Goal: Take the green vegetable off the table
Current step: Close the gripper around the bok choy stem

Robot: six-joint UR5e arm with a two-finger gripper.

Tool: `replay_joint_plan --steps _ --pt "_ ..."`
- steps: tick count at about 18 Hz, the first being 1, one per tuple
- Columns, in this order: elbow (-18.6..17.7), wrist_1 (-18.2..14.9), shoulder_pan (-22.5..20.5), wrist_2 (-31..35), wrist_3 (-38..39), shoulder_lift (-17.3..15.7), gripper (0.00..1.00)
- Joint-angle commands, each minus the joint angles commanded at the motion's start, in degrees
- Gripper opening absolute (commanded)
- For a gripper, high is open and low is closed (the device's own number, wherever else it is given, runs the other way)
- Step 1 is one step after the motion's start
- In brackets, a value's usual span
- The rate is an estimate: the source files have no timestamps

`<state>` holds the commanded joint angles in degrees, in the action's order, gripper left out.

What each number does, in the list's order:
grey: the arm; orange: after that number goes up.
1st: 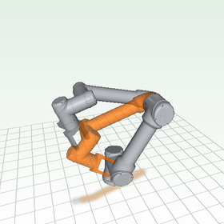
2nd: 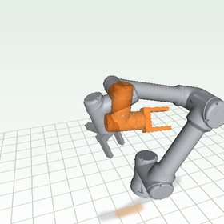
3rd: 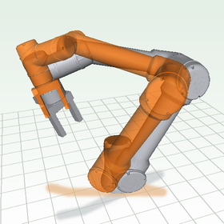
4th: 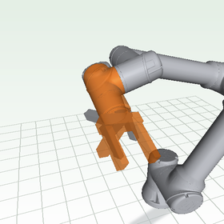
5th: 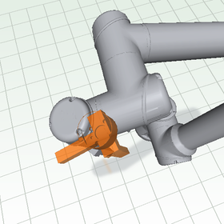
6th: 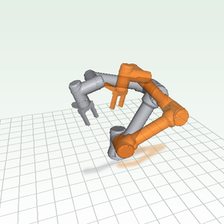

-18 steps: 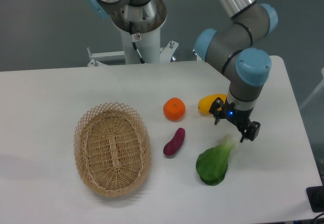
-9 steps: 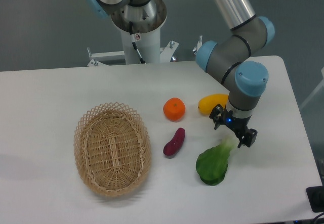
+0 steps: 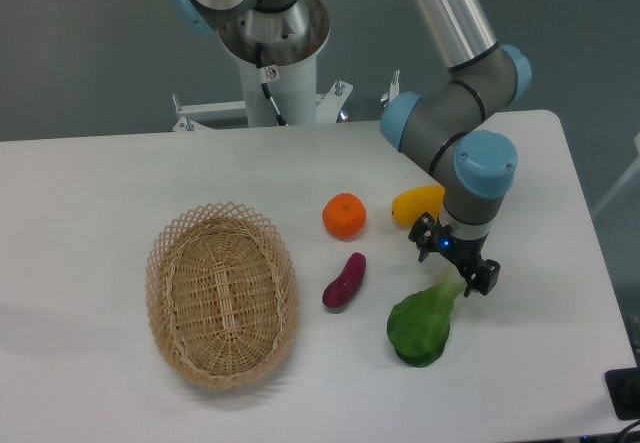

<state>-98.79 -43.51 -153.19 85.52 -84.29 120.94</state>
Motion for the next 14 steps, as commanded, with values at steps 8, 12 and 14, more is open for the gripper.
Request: replay_joint_plan --steps 8,12,14 --pt "-1.41 2.99 0.00 0.00 0.00 0.18 0.65" --pt "-1.23 2.99 0.00 0.00 -0.18 -0.17 0.40" --pt "-0.88 2.90 0.00 -0.09 -0.35 -0.35 0.36"
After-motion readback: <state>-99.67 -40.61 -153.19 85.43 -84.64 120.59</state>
